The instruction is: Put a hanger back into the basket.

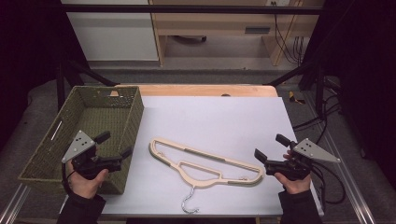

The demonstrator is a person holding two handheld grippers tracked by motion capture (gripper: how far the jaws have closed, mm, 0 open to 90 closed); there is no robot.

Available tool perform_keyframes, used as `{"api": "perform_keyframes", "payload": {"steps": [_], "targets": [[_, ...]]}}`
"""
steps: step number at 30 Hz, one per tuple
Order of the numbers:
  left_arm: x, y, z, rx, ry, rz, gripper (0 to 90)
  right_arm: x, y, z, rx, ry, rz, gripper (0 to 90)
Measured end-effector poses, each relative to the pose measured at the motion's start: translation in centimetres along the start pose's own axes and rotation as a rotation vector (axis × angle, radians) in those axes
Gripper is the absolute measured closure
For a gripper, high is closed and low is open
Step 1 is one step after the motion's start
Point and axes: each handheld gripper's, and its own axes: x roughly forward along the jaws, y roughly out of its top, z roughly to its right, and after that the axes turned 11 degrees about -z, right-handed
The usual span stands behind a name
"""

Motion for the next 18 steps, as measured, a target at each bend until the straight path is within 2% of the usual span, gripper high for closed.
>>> {"api": "perform_keyframes", "payload": {"steps": [7, 11, 16, 18], "targets": [[0.8, 0.0, 1.5, 0.020, -0.007, -0.028, 5.6, 0.1, 0.0, -0.1, 0.000, 0.002, -0.003, 2.3], [1.1, 0.0, 2.3, 0.026, -0.015, -0.028, 7.1, 0.0, 0.1, -0.2, 0.000, 0.001, -0.005, 2.3], [1.7, 0.1, 3.7, 0.034, -0.028, -0.046, 8.2, 0.1, 0.1, -0.3, -0.010, 0.002, -0.004, 2.4], [2.2, 0.0, 4.7, 0.042, -0.046, -0.061, 8.6, 0.1, 0.1, -0.3, -0.008, 0.003, -0.006, 2.5]]}}
